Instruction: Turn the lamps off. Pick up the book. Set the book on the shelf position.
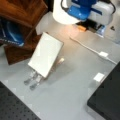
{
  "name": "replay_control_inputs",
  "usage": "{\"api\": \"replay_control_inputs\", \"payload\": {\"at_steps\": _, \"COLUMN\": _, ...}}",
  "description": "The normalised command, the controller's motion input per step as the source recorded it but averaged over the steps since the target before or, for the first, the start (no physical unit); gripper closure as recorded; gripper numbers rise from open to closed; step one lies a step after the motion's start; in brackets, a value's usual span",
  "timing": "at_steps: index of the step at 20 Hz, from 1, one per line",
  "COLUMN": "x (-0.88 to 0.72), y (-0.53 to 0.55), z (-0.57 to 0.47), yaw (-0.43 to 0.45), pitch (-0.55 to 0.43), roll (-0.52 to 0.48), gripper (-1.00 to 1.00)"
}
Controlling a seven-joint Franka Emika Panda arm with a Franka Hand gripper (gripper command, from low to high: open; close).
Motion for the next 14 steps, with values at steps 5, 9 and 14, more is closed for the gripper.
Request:
{"api": "replay_control_inputs", "payload": {"at_steps": 5, "x": -0.51, "y": 0.39, "z": -0.22, "yaw": -0.072, "pitch": -0.099, "roll": 0.122, "gripper": -1.00}}
{"api": "replay_control_inputs", "payload": {"at_steps": 9, "x": -0.47, "y": 0.40, "z": -0.25, "yaw": -0.104, "pitch": -0.126, "roll": 0.110, "gripper": -1.00}}
{"api": "replay_control_inputs", "payload": {"at_steps": 14, "x": -0.39, "y": 0.34, "z": -0.26, "yaw": -0.141, "pitch": -0.145, "roll": 0.054, "gripper": -1.00}}
